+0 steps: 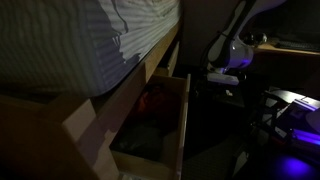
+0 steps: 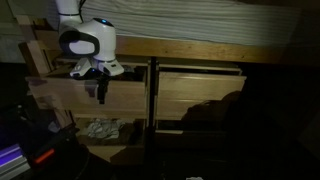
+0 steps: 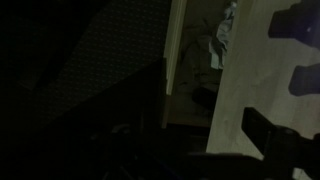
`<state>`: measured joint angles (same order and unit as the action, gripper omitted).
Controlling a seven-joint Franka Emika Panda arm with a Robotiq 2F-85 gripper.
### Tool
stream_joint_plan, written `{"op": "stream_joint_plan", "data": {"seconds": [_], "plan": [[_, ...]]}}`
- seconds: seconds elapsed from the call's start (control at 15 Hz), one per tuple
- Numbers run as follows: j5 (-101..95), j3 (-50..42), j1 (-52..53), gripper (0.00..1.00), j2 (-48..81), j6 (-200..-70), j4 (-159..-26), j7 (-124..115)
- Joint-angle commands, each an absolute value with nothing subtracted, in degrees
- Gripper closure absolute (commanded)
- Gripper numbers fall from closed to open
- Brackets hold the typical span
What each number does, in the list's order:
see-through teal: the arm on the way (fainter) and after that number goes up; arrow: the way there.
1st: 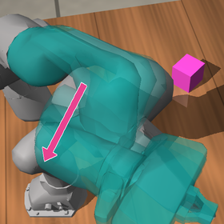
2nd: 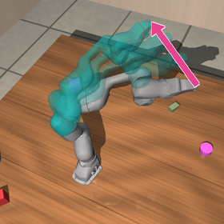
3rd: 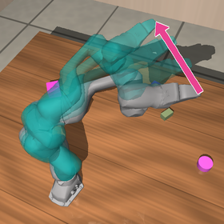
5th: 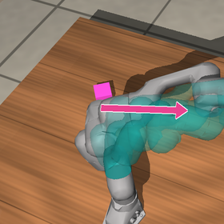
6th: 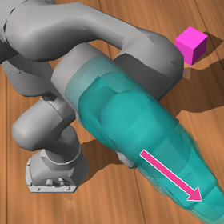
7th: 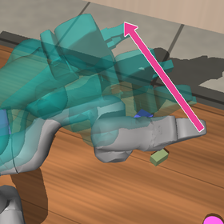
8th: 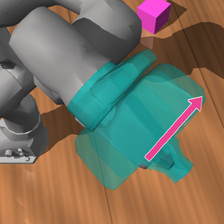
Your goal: Close the top left drawer under the bed
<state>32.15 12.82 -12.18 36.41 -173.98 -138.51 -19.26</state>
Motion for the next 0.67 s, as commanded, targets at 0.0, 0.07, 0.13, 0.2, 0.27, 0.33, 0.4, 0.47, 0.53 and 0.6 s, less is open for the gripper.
{"op": "stream_joint_plan", "data": {"seconds": [0.0, 0.07, 0.13, 0.2, 0.27, 0.33, 0.4, 0.47, 0.53, 0.6], "plan": [[34.89, 19.51, -15.37, 0.00, 36.17, -172.64, -131.16, -19.79], [32.47, 12.54, -11.82, 0.00, 36.35, -173.75, -138.39, -19.09], [32.47, 12.54, -11.80, 0.00, 36.35, -173.75, -138.39, -19.09], [32.47, 12.54, -11.80, 0.00, 36.35, -173.75, -138.39, -19.09], [32.47, 12.54, -11.79, 0.00, 36.35, -173.75, -138.39, -19.09], [32.56, 12.17, -11.70, 0.00, 36.70, -176.19, -139.35, -18.79], [33.50, 15.11, -14.07, 0.00, 37.78, -180.47, -138.77, -17.75], [34.58, 18.80, -16.07, 0.00, 39.17, -186.49, -136.58, -16.38], [34.23, 19.62, -15.90, 0.00, 40.19, -190.27, -135.66, -17.06], [33.27, 22.06, -16.90, 0.00, 42.27, -194.46, -133.47, -17.72]]}}
